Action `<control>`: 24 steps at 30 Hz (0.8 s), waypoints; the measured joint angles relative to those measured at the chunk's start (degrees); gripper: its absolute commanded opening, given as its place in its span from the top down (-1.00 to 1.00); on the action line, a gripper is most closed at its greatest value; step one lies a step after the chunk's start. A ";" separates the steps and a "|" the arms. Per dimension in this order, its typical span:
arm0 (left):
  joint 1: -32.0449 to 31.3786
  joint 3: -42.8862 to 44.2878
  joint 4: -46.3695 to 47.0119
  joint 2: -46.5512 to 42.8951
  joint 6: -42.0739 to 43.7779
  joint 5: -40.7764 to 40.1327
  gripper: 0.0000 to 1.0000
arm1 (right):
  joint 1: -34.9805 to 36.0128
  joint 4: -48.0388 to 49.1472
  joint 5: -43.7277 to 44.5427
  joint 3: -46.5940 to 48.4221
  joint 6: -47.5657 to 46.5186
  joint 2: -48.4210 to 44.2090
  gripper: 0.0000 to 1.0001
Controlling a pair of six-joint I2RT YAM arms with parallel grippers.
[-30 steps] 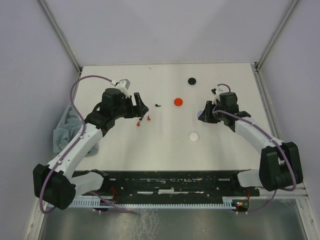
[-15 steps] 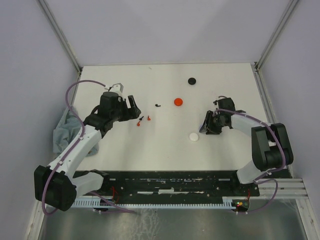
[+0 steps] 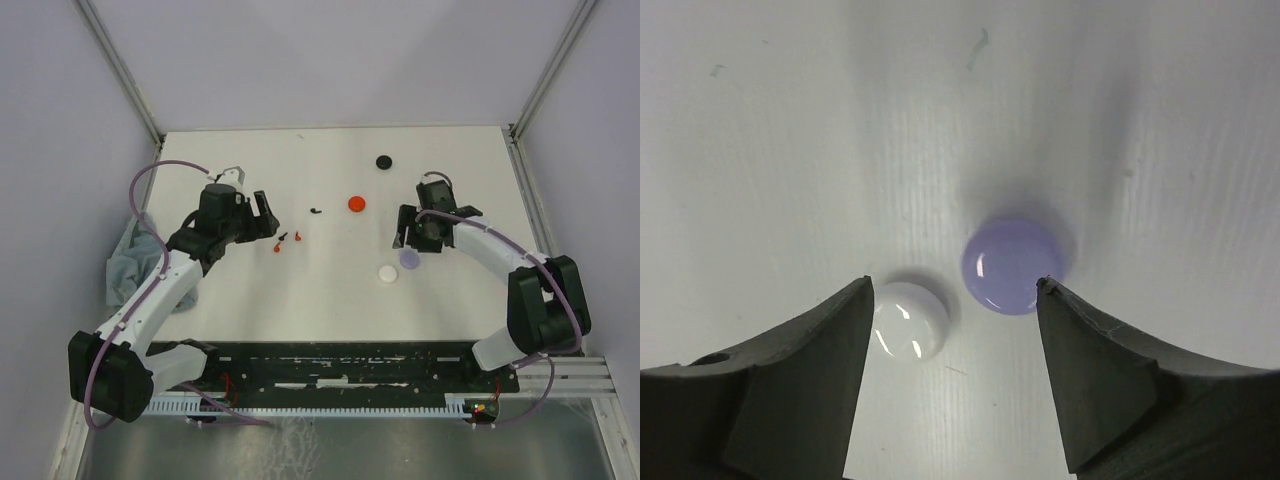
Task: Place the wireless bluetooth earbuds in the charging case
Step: Place the charging case at the center of the board, then pick up the charging case at the center of the board.
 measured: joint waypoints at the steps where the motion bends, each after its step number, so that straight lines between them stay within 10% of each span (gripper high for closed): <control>1: 0.02 0.00 0.02 0.00 0.00 0.00 -0.75 | 1.79 0.28 1.46 1.42 -0.02 0.13 -0.53; 24: 0.15 0.00 -0.22 0.00 -0.02 1.88 -0.75 | 14.88 10.97 19.08 32.83 -2.32 32.28 -0.47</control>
